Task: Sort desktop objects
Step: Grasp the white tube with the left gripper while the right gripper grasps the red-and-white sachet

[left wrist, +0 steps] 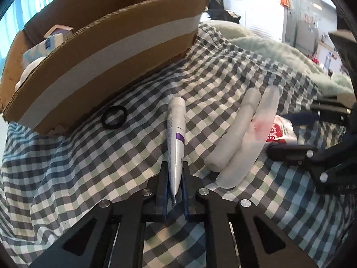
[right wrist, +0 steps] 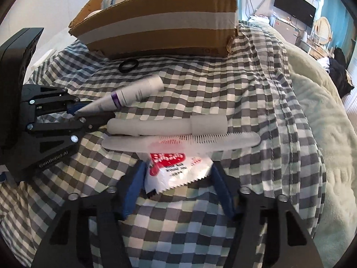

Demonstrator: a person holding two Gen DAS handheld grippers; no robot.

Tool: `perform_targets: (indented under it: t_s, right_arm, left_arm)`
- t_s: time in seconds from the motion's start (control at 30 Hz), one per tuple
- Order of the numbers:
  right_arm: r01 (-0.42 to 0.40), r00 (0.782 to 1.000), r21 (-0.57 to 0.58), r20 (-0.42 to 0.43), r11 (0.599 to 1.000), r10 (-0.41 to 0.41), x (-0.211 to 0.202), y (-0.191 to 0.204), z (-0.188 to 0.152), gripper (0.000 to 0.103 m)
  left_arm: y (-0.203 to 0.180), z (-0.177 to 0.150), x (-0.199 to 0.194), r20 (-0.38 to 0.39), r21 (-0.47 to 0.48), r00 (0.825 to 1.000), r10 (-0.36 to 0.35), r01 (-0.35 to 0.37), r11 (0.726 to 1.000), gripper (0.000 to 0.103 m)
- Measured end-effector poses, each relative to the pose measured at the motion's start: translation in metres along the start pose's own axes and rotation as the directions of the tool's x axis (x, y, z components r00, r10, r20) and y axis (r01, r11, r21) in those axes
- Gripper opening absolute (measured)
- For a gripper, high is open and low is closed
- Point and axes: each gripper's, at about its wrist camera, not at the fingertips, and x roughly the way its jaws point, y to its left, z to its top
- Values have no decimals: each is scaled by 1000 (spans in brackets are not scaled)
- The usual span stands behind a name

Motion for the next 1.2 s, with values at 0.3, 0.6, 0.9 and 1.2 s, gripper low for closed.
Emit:
perform_targets:
  t_s: [0.3,0.6,0.9,1.2]
  right_arm:
    - [-40,999,30,27,999,39,-17,-5,-2,10]
    - [-58,994,43,97,997,54,-48,2,-1,2]
    - [-66,982,19,181,998,62,-81,15,-2,0]
    - [-43,968,41,249,998,32,-103,13,2,0]
  left_arm:
    - [-1,7,-21,45,-31,999,-15,17,999,9]
    - [5,12,-51,95,-73,995,-33,40,997,8]
    - [4,17,-75,143,-87,989,-34,47,995,0]
    - [-1,14,-42,39,-106,999,-31,35,994,30]
